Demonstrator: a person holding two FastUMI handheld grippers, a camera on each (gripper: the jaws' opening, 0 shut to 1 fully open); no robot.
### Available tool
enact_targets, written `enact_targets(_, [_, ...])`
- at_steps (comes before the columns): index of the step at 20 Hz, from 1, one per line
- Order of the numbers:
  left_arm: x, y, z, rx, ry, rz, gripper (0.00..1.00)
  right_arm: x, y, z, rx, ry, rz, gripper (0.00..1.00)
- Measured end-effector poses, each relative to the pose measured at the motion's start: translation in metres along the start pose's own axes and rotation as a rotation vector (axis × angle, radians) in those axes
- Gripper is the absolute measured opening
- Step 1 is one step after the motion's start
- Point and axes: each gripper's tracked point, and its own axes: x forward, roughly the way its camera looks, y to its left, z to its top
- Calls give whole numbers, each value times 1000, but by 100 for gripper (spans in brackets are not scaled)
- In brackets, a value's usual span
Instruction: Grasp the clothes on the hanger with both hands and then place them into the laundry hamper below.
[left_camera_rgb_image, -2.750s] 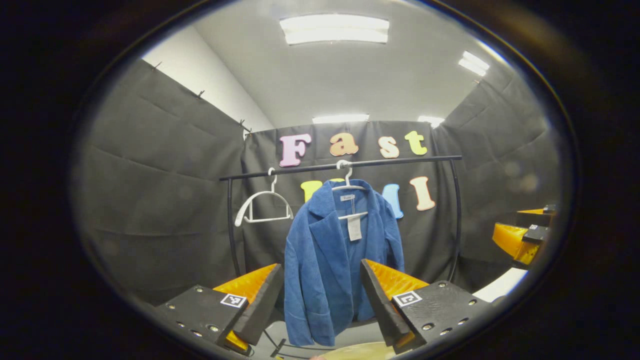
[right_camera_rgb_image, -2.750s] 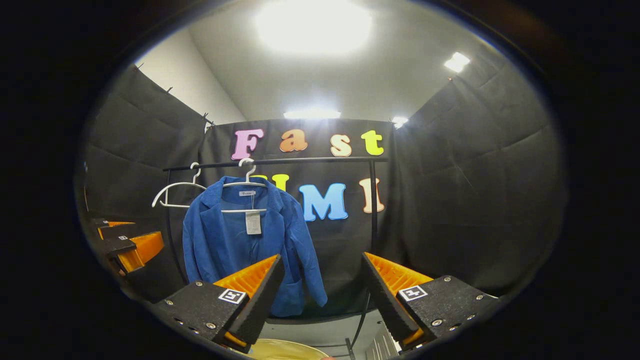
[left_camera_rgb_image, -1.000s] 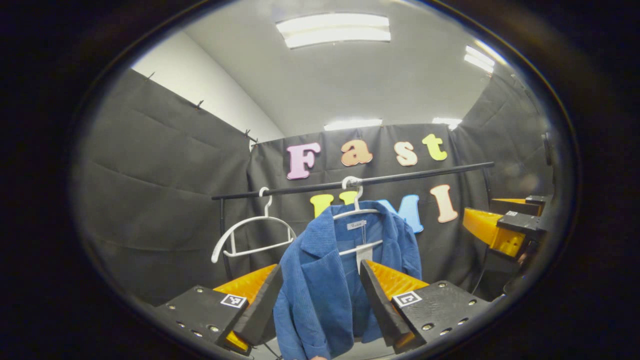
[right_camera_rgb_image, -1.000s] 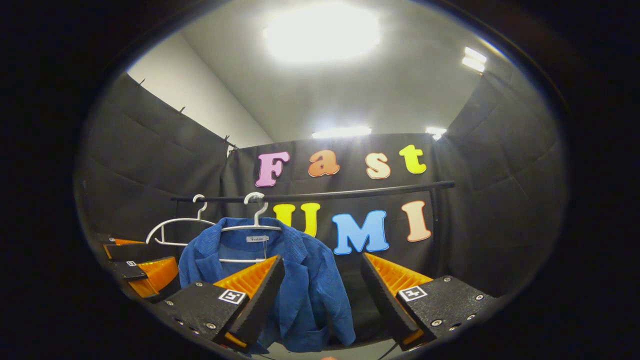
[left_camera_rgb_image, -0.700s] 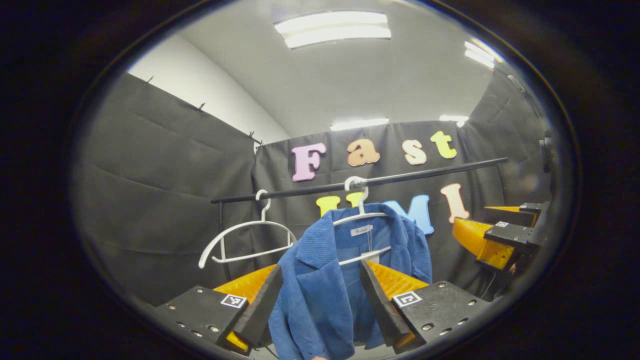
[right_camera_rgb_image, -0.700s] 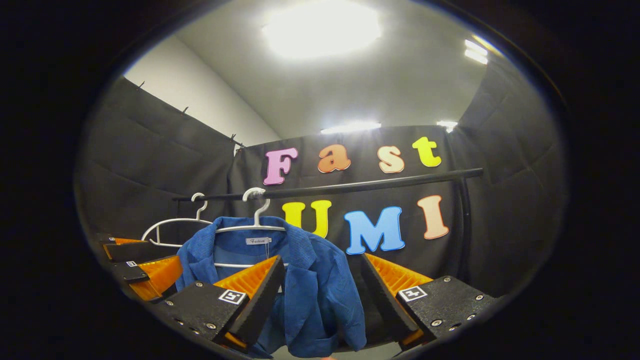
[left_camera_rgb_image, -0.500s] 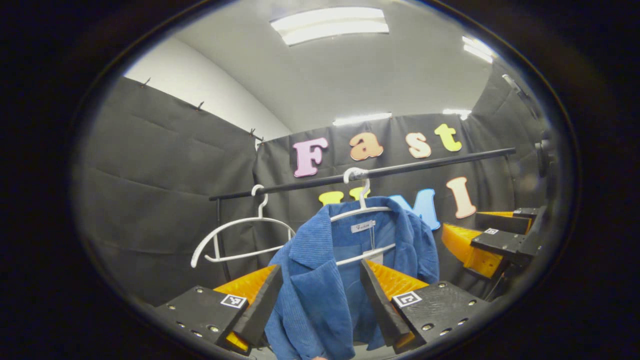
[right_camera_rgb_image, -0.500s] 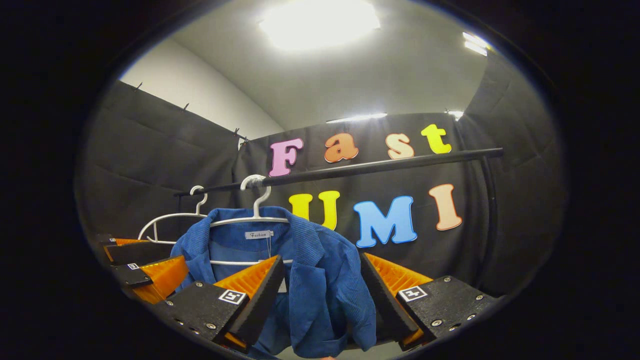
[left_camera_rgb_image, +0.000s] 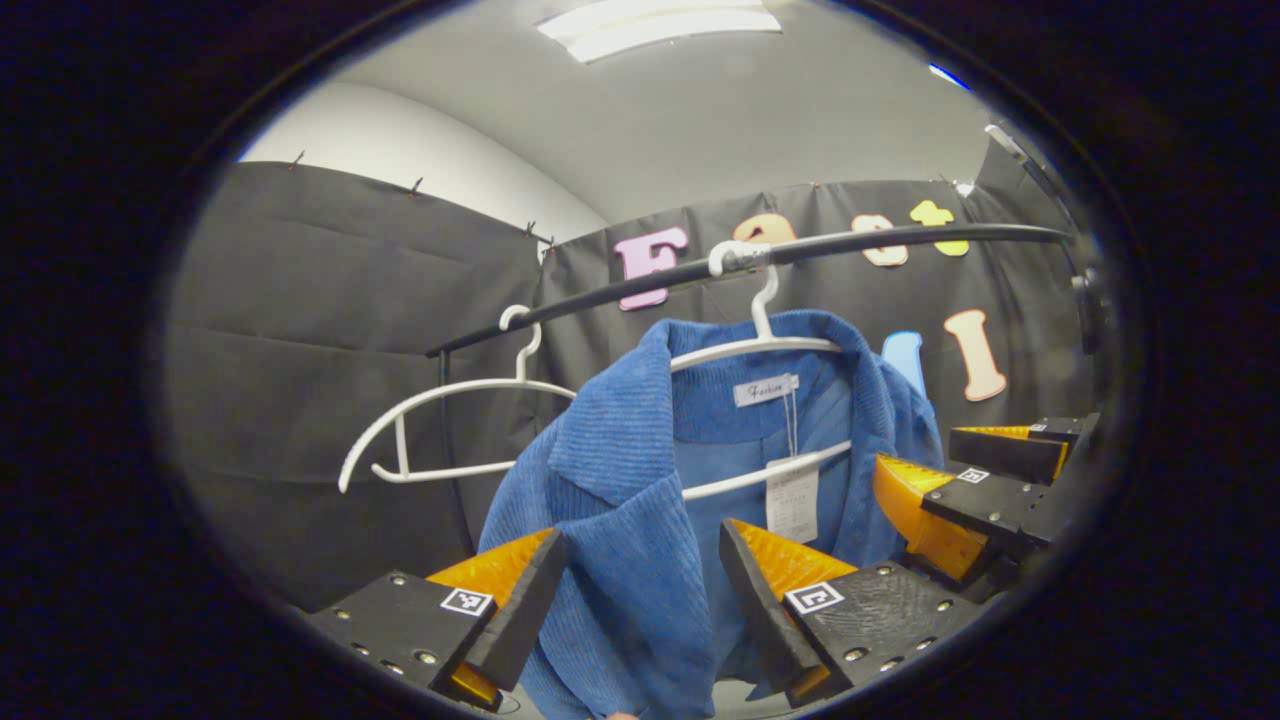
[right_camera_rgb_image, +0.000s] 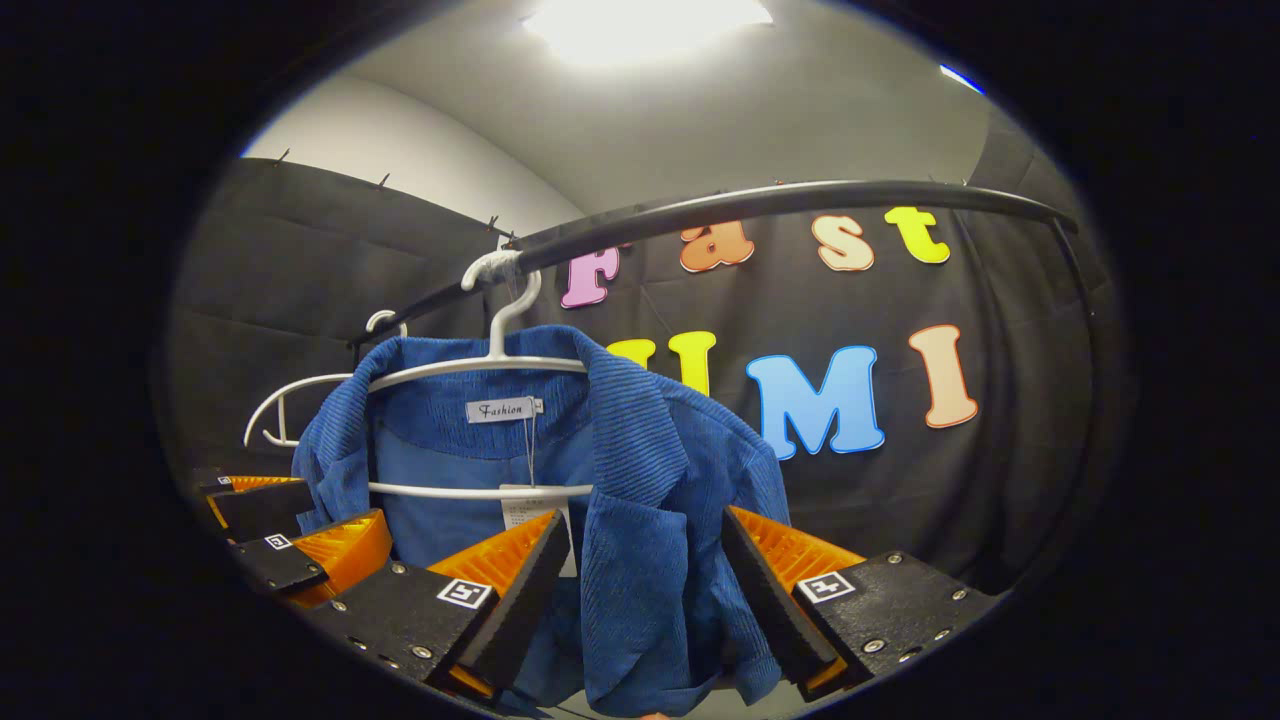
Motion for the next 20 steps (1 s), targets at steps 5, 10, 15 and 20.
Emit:
enact_targets(5, [15,4,-23,17,45,45,89,32,3,-34,5,86,3,95])
enact_targets(10, [20,13,-26,63,40,75,81,47,9,-55,-14,135,18,84])
enact_targets(15, [8,24,-14,41,-18,95,33,40,-6,-36,-66,40,-30,5])
enact_targets(20, [-10,46,16,58,-91,114,2,29,-23,8,-67,-86,-98,2])
